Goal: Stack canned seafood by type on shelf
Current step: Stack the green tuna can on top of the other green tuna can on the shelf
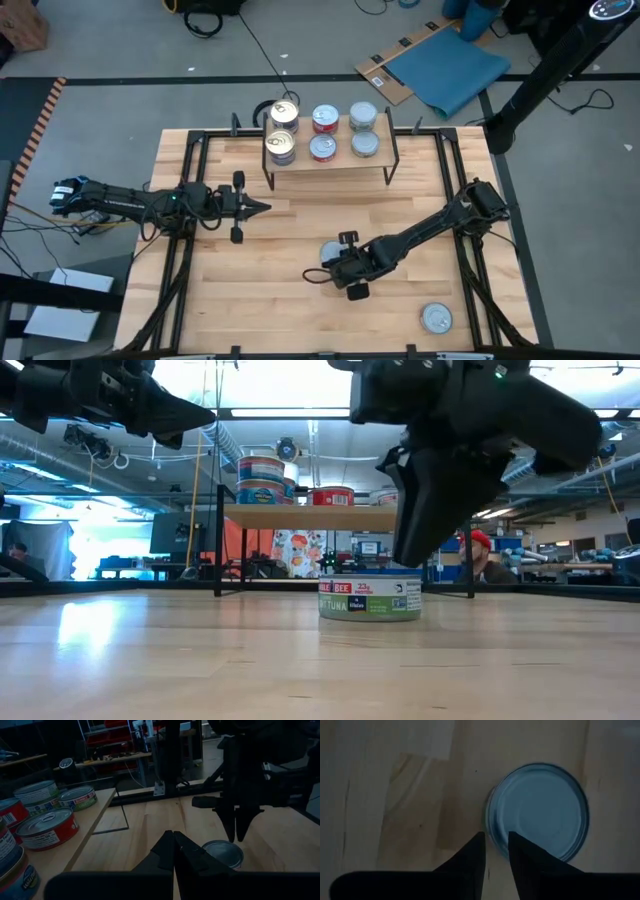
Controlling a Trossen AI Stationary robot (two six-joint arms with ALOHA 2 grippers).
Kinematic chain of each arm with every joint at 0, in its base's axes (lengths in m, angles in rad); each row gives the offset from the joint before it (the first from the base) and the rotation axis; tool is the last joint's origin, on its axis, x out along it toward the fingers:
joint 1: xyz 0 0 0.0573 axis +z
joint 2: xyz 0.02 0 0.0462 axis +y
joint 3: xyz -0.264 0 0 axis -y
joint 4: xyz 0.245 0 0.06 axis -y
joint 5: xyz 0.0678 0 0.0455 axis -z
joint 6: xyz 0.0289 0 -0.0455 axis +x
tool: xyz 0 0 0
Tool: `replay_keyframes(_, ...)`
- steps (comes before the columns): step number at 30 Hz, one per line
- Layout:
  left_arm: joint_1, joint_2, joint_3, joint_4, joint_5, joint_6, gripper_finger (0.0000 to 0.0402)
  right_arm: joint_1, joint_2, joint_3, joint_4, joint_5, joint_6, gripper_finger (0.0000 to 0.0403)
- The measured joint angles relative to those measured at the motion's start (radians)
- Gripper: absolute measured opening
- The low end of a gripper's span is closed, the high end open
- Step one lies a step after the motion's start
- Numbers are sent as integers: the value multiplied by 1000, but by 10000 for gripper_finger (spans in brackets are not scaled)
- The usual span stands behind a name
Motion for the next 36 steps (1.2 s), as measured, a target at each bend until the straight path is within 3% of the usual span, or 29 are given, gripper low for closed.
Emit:
replay_keyframes(14, 0, 0, 0, -1, -2, 1, 6, -5, -3, -69, 49, 5, -73, 93)
replay_keyframes(20, 0, 0, 0, -1, -2, 1, 6, -24, -3, -70, 56, -5, -97, 75)
replay_keyframes(28, 0, 0, 0, -1, -2, 1, 6, -51, -5, -57, 59, -156, -54, 10)
replay_keyframes(36, 0, 0, 0, -1, -2, 2, 6, -70, 3, -7, 42, -288, 35, 4)
